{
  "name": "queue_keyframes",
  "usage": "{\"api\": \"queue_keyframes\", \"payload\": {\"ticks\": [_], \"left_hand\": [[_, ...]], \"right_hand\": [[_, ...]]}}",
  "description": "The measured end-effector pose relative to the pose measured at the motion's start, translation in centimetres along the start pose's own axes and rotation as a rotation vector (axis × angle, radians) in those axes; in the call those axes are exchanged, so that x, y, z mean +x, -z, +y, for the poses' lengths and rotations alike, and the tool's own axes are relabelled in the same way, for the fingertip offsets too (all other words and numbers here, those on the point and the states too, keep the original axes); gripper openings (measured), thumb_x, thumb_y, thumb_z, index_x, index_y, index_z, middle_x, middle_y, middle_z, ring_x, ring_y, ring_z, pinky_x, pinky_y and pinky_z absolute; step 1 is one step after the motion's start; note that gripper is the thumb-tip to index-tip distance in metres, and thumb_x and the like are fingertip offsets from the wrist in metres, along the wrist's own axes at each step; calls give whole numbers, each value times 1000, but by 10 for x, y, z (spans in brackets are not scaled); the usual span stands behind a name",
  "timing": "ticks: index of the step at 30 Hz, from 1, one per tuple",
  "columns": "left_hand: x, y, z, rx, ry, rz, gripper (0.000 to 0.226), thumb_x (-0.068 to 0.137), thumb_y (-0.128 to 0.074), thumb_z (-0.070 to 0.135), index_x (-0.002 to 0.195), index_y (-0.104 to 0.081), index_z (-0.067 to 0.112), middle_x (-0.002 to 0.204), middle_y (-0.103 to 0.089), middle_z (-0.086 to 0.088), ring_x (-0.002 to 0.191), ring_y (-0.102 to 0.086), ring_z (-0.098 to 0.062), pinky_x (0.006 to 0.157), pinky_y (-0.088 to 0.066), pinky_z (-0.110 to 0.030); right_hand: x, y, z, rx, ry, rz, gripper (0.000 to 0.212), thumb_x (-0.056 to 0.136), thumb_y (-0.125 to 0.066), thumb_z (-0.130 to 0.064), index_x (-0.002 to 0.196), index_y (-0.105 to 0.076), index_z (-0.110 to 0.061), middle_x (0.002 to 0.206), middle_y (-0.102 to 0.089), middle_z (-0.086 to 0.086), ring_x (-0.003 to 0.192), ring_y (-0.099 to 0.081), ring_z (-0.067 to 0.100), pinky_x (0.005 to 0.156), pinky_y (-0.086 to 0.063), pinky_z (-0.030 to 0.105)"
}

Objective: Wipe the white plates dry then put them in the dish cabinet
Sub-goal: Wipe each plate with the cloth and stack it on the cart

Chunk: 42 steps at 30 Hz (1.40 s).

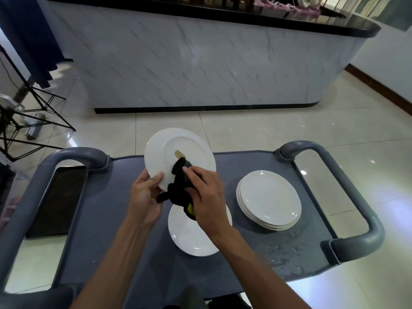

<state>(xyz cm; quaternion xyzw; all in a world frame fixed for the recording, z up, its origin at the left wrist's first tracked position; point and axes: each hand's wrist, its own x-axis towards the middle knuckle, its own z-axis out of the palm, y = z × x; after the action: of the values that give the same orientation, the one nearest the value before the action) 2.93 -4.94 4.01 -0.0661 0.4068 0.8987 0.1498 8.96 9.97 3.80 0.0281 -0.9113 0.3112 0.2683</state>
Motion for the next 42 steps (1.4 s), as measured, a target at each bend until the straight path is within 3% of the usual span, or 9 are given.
{"api": "queue_keyframes", "payload": {"ticks": [7,12,17,24,28,32,36,39,42], "left_hand": [[2,5,-1,-5,5,7,44,84,-59,8,128,-60,6,122,-69,-16,102,-69,-30,70,-61,-41],[1,6,-4,31,29,-21,39,82,-61,9,121,-66,10,116,-72,-12,97,-71,-25,68,-61,-42],[-2,3,-9,122,55,-42,36,79,-64,11,115,-69,10,109,-73,-12,91,-71,-25,68,-61,-40],[-5,-21,-24,238,31,-64,39,78,-66,10,117,-70,10,107,-73,-14,89,-70,-28,65,-60,-41],[-5,-45,-36,308,1,-89,41,76,-69,11,117,-70,9,104,-74,-14,87,-70,-28,60,-58,-38],[-5,-82,-56,467,-82,-118,33,82,-69,8,114,-72,17,102,-76,-10,86,-72,-23,58,-56,-32],[-2,-120,-82,750,-262,-112,29,90,-67,3,110,-75,23,95,-78,0,86,-72,-19,70,-56,-37],[0,-147,-100,1031,-436,-89,29,88,-69,10,111,-75,27,93,-76,17,85,-71,-7,73,-55,-24],[-1,-172,-119,1233,-574,-93,31,88,-66,9,112,-74,27,83,-69,23,77,-65,1,61,-48,-10]], "right_hand": [[0,10,22,15,-28,11,44,90,-60,-5,133,-64,-12,128,-63,3,115,-52,23,98,-47,41],[9,28,43,117,-241,1,46,92,-59,0,134,-63,-18,127,-61,-8,116,-50,19,100,-35,14],[19,45,61,222,-348,39,45,89,-60,2,127,-66,-22,117,-66,-10,111,-55,14,98,-42,23],[22,79,92,250,-408,89,45,90,-61,-2,119,-66,-37,104,-61,-39,104,-56,-6,89,-38,6],[21,110,113,233,-417,124,47,92,-60,-5,115,-61,-47,108,-63,-35,108,-58,-1,93,-41,12],[17,142,133,260,-391,158,48,92,-58,-5,111,-63,-49,107,-66,-29,106,-60,0,88,-42,9],[17,174,153,272,-371,188,53,92,-56,-3,109,-65,-53,104,-68,-23,103,-63,3,87,-48,17],[15,199,162,281,-349,235,61,92,-57,-2,104,-62,-61,99,-65,-30,97,-62,-6,79,-45,6],[6,215,181,271,-360,242,49,92,-58,-4,110,-64,-49,101,-65,-31,99,-61,-6,81,-42,3]]}}
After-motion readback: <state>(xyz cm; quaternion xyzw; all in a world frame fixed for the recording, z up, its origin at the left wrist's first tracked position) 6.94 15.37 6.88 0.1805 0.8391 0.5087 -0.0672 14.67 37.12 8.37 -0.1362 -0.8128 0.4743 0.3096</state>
